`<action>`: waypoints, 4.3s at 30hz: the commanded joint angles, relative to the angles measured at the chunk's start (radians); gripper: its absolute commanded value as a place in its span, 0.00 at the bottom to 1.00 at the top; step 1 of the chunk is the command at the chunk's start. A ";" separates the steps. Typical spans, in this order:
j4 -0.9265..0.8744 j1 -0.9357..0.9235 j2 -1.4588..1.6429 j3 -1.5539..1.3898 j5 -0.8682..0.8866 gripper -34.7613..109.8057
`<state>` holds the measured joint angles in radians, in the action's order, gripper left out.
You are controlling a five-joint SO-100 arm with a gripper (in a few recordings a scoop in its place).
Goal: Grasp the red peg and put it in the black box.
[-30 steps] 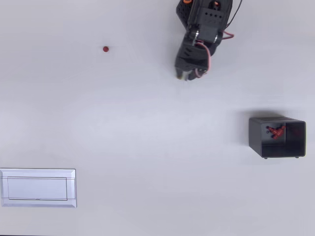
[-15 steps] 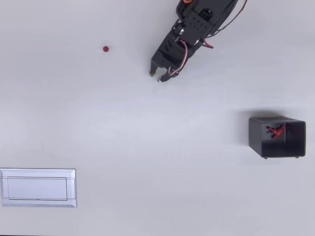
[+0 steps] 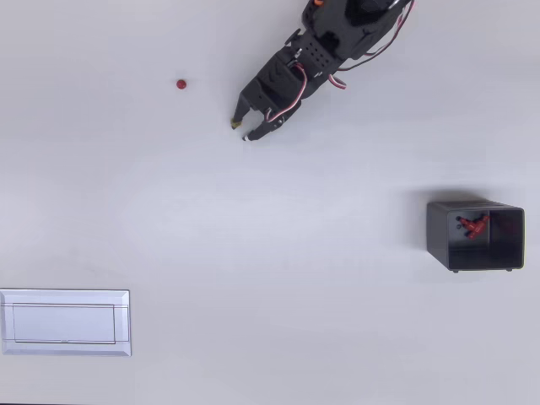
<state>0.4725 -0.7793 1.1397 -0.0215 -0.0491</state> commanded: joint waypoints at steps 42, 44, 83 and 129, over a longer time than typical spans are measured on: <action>-0.187 -0.578 -0.089 -0.008 0.225 0.33; -0.127 -0.558 -0.055 -0.008 0.189 0.33; 0.594 -0.480 0.456 -0.060 0.018 0.34; 1.089 -0.506 1.020 -0.287 0.051 0.35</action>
<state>1.5447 -1.2885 2.1368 -0.2669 -0.0031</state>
